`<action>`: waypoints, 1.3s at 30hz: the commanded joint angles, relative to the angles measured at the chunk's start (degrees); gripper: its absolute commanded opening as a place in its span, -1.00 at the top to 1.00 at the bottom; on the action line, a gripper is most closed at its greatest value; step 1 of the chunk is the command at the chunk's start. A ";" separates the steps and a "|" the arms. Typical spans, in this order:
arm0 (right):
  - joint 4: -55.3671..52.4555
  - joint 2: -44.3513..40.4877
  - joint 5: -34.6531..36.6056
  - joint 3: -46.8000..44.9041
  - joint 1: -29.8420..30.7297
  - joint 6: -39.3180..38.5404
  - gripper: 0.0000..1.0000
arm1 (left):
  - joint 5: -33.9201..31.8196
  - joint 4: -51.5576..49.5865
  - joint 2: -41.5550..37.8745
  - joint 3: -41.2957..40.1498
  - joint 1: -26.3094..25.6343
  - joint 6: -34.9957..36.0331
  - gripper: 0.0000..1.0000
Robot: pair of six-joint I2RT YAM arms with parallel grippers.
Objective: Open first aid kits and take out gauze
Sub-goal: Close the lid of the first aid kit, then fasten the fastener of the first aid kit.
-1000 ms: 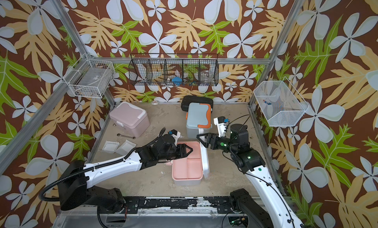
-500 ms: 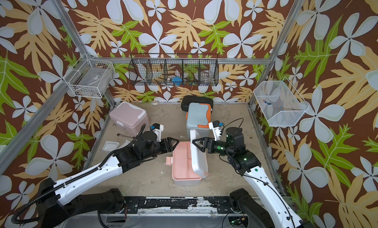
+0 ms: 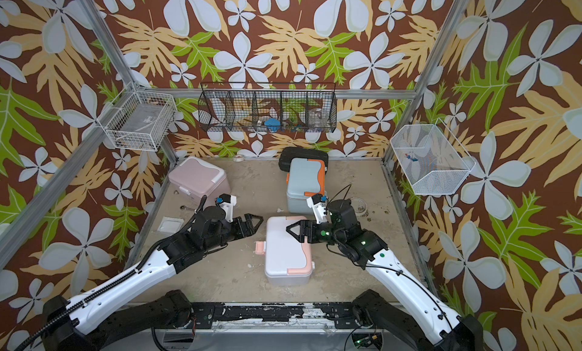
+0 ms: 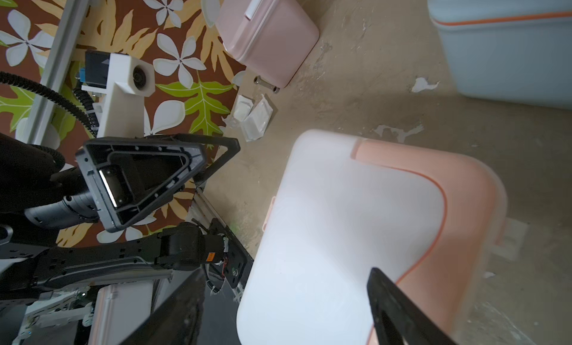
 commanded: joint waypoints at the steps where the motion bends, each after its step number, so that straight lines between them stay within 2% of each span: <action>1: -4.64 -0.38 6.60 2.73 0.09 -4.23 -0.61 | 6.47 2.53 -0.49 -1.95 1.97 0.18 -0.93; 5: -7.92 -0.77 11.29 4.77 0.08 -6.25 -0.60 | 15.44 8.19 -1.56 -6.65 4.80 -2.07 -0.99; 8: -8.70 -0.50 12.51 5.05 0.09 -6.81 -0.59 | 18.99 10.63 -2.27 -9.56 5.95 -3.62 -0.99; 18: -10.99 -0.57 15.58 3.59 0.09 -8.80 -0.58 | 22.67 13.73 -1.69 -15.25 6.14 -5.55 -0.99; 24: -10.91 -0.36 15.17 1.39 0.17 -9.43 -0.58 | 26.51 21.91 0.73 -18.87 6.14 -9.08 -0.99; 30: -9.88 0.19 13.72 -0.43 0.52 -9.43 -0.58 | 31.73 34.87 3.97 -22.42 5.79 -14.93 -0.99; 39: -9.12 -0.16 12.75 -2.23 1.01 -9.46 -0.57 | 31.36 40.18 6.55 -21.11 2.73 -17.69 -0.99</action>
